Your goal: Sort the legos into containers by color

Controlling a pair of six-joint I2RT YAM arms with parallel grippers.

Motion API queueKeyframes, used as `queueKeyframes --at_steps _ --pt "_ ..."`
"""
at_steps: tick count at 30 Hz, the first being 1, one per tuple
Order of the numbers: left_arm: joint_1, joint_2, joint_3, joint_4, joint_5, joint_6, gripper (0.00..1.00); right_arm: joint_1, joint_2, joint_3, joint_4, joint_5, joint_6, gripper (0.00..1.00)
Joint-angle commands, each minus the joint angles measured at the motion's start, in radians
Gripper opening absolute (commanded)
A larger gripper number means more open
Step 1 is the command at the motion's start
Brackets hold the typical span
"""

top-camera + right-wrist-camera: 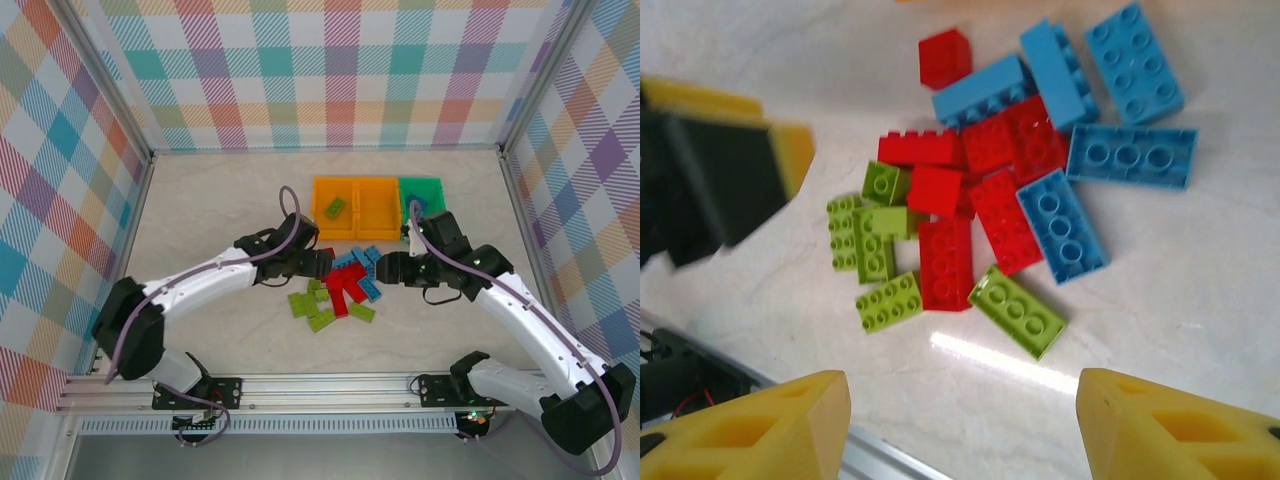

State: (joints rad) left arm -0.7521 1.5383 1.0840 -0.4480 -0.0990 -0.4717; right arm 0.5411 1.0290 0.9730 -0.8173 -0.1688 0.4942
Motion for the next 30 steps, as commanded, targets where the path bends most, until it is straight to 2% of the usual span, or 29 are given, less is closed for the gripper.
queueKeyframes --at_steps 1,8,11,16,21,24,30 --pt "0.027 0.093 0.076 0.062 -0.018 -0.161 0.79 0.032 -0.014 0.003 -0.049 0.021 0.050 0.63" --pt "0.033 0.343 0.260 0.016 -0.031 -0.239 0.79 0.039 0.003 0.012 -0.057 0.038 0.041 0.66" --pt "0.041 0.394 0.283 0.012 -0.045 -0.246 0.77 0.040 -0.004 0.009 -0.057 0.044 0.043 0.67" --pt "0.055 0.457 0.306 0.029 -0.002 -0.242 0.71 0.040 -0.011 0.007 -0.060 0.049 0.044 0.68" --pt "0.060 0.486 0.303 0.070 0.016 -0.229 0.70 0.040 -0.014 0.001 -0.064 0.058 0.044 0.69" --pt "0.062 0.498 0.303 0.059 0.007 -0.232 0.60 0.040 -0.015 0.002 -0.063 0.052 0.046 0.70" --pt "0.062 0.469 0.257 0.060 0.005 -0.232 0.29 0.040 -0.039 -0.003 -0.050 0.070 0.052 0.70"
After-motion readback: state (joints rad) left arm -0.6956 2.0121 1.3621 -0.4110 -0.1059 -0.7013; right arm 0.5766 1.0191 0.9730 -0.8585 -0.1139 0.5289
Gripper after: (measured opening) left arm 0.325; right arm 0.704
